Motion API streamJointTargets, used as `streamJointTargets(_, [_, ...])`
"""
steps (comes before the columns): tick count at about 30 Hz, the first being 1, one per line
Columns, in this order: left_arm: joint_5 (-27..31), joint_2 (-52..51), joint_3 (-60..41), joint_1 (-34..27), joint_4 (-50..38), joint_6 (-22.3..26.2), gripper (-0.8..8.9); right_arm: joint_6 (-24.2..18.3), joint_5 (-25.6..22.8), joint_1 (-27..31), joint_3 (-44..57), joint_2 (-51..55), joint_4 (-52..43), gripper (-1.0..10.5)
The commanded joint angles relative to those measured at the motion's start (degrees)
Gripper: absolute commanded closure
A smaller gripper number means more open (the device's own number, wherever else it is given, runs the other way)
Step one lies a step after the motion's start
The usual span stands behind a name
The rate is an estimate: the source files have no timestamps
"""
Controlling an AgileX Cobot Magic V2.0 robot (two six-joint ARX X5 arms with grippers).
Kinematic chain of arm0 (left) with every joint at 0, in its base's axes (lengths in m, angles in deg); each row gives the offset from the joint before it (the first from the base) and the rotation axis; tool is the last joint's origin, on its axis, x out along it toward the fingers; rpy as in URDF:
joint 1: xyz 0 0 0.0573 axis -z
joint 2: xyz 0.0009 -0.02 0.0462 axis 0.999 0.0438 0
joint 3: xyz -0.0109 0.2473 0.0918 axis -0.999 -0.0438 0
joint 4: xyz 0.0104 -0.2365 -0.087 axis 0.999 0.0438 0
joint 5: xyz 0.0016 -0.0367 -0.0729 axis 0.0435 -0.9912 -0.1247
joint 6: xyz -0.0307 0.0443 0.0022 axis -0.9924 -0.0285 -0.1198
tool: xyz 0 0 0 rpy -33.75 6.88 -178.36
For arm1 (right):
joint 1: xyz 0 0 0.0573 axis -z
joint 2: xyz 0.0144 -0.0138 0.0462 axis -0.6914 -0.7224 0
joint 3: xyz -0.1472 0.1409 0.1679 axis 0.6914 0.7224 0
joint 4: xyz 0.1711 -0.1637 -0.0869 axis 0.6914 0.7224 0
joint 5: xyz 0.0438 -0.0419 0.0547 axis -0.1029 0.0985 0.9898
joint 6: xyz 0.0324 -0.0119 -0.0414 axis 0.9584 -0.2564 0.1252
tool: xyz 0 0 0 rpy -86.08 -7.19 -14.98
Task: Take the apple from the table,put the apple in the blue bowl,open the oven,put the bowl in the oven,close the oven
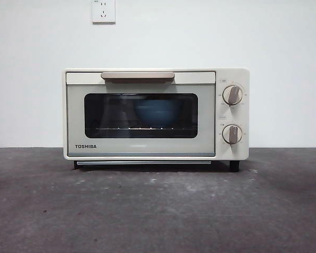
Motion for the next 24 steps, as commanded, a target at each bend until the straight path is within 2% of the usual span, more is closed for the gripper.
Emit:
streamJointTargets(1, [2.38,-4.15,-5.86,-2.32,-4.46,1.31,8.06,0.42,-0.11,-0.33,-0.15,-0.17,-0.68,9.4])
streamJointTargets(8, [2.93,-14.95,-19.74,-4.96,-6.05,0.57,8.06,0.42,-0.11,-0.33,-0.15,-0.17,-0.68,9.4])
streamJointTargets(13, [2.91,-20.02,-26.77,-5.01,-5.68,-1.73,8.06,0.42,-0.11,-0.33,-0.15,-0.17,-0.68,9.4])
streamJointTargets(24, [2.89,-21.18,-33.57,-4.98,-5.42,-3.30,8.06,0.42,-0.11,-0.33,-0.15,-0.17,-0.68,9.4])
